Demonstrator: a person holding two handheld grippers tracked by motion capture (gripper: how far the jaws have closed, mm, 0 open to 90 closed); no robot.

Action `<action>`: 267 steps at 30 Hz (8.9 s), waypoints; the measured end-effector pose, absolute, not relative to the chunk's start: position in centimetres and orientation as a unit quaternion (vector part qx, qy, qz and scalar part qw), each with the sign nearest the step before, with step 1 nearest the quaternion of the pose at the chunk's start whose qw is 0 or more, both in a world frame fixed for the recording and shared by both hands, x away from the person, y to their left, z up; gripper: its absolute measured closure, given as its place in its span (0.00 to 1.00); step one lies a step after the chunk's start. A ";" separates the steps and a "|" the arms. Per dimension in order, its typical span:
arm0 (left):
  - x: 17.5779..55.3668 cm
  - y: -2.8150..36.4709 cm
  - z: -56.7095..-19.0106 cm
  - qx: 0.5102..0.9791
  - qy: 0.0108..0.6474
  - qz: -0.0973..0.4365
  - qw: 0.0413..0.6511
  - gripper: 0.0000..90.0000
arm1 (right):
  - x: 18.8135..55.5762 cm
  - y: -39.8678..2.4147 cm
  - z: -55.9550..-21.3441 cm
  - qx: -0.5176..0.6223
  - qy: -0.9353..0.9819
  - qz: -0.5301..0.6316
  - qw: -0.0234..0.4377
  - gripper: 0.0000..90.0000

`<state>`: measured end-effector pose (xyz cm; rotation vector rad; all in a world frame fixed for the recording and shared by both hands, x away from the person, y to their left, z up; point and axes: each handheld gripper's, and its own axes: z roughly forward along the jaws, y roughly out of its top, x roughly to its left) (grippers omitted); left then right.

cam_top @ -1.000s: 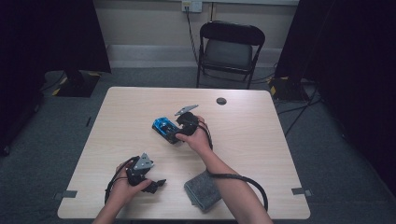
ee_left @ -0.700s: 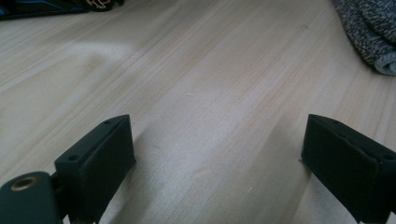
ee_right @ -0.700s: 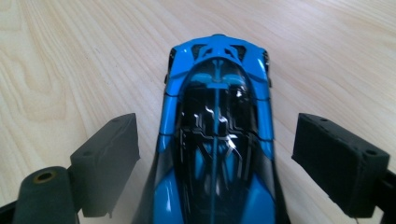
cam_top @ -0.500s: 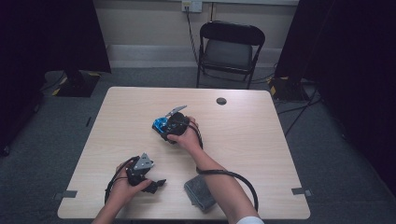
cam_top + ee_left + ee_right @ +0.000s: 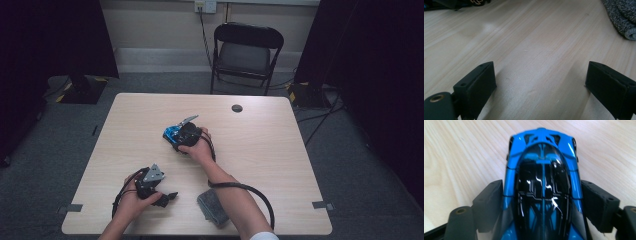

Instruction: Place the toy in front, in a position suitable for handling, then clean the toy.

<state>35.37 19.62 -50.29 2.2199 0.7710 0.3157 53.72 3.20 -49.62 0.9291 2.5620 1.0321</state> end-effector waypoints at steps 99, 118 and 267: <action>35.4 19.6 -50.3 0.868 0.301 0.124 0.375 0.10 | 48.9 -15.5 -49.3 0.295 0.876 0.369 0.100 0.30; 35.4 19.6 -50.3 0.868 0.301 0.125 0.375 0.10 | 46.5 -18.1 -49.6 0.327 0.858 0.379 0.118 0.17; 43.5 2.3 -45.8 0.877 0.276 0.097 0.381 0.85 | 45.1 -18.7 -50.3 0.325 0.854 0.382 0.141 0.26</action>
